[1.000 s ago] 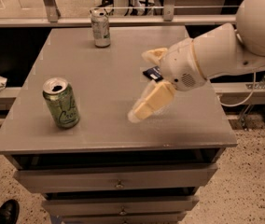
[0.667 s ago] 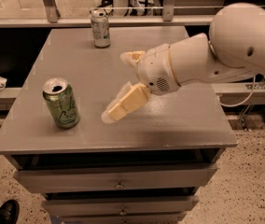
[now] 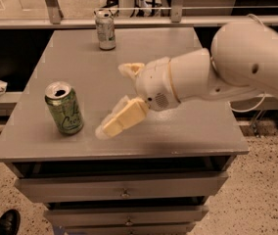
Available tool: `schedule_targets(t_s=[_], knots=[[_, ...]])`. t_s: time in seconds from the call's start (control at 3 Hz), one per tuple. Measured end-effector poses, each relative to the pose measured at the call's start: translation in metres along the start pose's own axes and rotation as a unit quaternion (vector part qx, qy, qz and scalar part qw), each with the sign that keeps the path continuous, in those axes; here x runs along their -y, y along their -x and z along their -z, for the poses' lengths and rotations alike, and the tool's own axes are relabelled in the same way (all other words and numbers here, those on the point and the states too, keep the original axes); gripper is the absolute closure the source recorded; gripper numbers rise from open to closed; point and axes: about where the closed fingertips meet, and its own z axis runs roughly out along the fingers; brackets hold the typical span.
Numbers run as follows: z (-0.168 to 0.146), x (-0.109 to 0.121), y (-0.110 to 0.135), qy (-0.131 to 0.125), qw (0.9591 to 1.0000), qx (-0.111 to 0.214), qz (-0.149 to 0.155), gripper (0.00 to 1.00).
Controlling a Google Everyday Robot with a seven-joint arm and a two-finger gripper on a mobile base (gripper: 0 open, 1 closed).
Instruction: Move green can near 7up can
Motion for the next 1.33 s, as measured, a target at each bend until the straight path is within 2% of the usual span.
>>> schedule_targets(t_s=[0.33,1.0,1.33], knots=[[-0.027,-0.003,-0.003,-0.006,0.9994,0.033,-0.007,0.00],[-0.091,0.027,0.013,-0.015,0.9951,0.096,0.019,0.00],[-0.111,0.031,0.013,-0.013,0.9933,0.114,0.015,0.00]])
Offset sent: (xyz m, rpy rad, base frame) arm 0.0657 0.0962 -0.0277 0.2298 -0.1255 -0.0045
